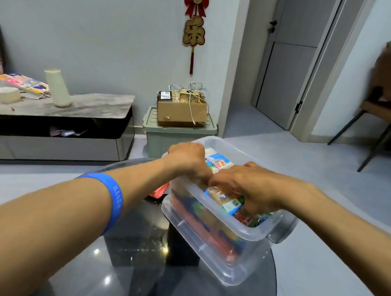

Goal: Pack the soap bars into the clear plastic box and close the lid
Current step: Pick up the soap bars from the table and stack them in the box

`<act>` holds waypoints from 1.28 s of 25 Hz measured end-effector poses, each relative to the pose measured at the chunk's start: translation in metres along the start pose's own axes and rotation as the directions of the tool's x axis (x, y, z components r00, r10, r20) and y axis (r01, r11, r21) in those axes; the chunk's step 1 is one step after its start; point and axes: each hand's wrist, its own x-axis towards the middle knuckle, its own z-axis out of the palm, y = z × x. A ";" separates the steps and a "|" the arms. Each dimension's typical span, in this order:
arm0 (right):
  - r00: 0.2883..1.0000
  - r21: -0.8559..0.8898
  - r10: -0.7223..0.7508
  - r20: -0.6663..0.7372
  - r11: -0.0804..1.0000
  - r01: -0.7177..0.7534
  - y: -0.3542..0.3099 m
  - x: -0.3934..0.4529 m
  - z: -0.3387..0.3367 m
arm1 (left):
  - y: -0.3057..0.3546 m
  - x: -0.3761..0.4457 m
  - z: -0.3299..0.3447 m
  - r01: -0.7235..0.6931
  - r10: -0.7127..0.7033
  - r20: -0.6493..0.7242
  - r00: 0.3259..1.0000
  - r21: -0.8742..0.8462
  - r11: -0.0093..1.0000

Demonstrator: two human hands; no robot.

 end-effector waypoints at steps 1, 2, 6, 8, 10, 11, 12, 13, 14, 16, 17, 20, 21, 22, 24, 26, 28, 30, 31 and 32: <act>1.000 0.012 -0.018 -0.003 1.000 0.018 0.000 0.002 0.009 | -0.001 0.000 0.009 -0.026 0.026 -0.003 1.000 0.040 0.999; 0.999 0.022 -0.034 -0.025 0.999 0.034 0.002 0.004 0.016 | -0.003 0.000 0.013 -0.054 0.054 0.002 0.999 0.055 0.997; 0.977 -0.013 -0.076 -0.198 0.997 0.075 0.009 0.017 0.024 | -0.038 -0.005 0.000 -0.123 0.092 -0.084 0.992 -0.518 0.846; 0.972 -0.034 -0.089 -0.216 0.996 0.083 0.007 0.022 0.029 | -0.073 -0.010 0.002 -0.213 -0.023 -0.308 0.951 -0.705 0.676; 0.974 -0.048 -0.083 -0.211 0.996 0.074 0.008 0.024 0.031 | -0.114 -0.011 0.019 -0.170 -0.087 -0.392 0.916 -0.575 0.800; 0.977 -0.056 -0.078 -0.200 0.996 0.068 0.010 0.023 0.032 | -0.135 -0.006 0.031 -0.089 -0.082 -0.338 0.937 -0.461 0.883; 0.981 -0.060 -0.071 -0.183 0.996 0.061 0.012 0.021 0.031 | -0.153 0.000 0.044 -0.010 -0.067 -0.226 0.972 -0.326 0.945; 0.985 -0.059 -0.064 -0.161 0.997 0.055 0.014 0.019 0.031 | -0.167 0.005 0.057 0.033 -0.048 -0.087 0.995 -0.168 0.985; 0.989 -0.049 -0.052 -0.139 0.998 0.045 0.014 0.016 0.030 | -0.177 0.010 0.070 0.018 -0.018 0.029 0.999 -0.016 1.000; 0.993 -0.009 -0.023 -0.114 1.000 0.022 0.013 0.014 0.026 | -0.186 0.018 0.088 -0.085 0.059 0.162 0.985 0.159 0.984; 0.993 0.029 0.004 -0.116 1.000 0.000 0.014 0.013 0.024 | -0.184 0.022 0.095 -0.129 0.091 0.197 0.976 0.192 0.973; 0.985 0.140 0.094 -0.145 0.987 -0.074 0.023 0.002 0.018 | -0.176 0.037 0.099 -0.149 0.093 0.211 0.973 0.270 0.951; 0.979 0.127 0.115 -0.167 0.987 -0.094 0.026 -0.003 0.017 | -0.175 0.041 0.096 -0.129 0.071 0.188 0.980 0.317 0.940; 0.967 0.080 0.141 -0.213 0.989 -0.127 0.030 -0.008 0.017 | -0.177 0.043 0.092 -0.103 0.044 0.170 0.985 0.359 0.928; 0.899 -0.013 0.287 -0.330 0.951 -0.309 0.042 -0.019 0.019 | -0.181 0.035 0.087 -0.046 -0.001 0.145 0.989 0.321 0.946; 0.771 0.063 0.534 -0.347 0.833 -0.549 0.055 -0.030 0.023 | -0.184 0.012 0.078 0.025 -0.037 0.089 0.995 0.131 0.991; 0.689 0.352 0.698 -0.196 0.706 -0.615 0.060 -0.035 0.032 | -0.180 -0.016 0.051 0.102 -0.108 -0.054 0.993 -0.103 0.989; 0.689 0.569 0.715 -0.122 0.619 -0.542 0.060 -0.035 0.040 | -0.166 -0.037 0.008 0.089 -0.177 -0.222 0.959 -0.357 0.930; 0.691 0.595 0.710 -0.134 0.615 -0.517 0.060 -0.034 0.042 | -0.151 -0.045 -0.017 0.031 -0.172 -0.263 0.949 -0.466 0.884; 0.695 0.611 0.706 -0.139 0.613 -0.501 0.060 -0.034 0.042 | -0.127 -0.051 -0.041 -0.049 -0.115 -0.259 0.959 -0.550 0.834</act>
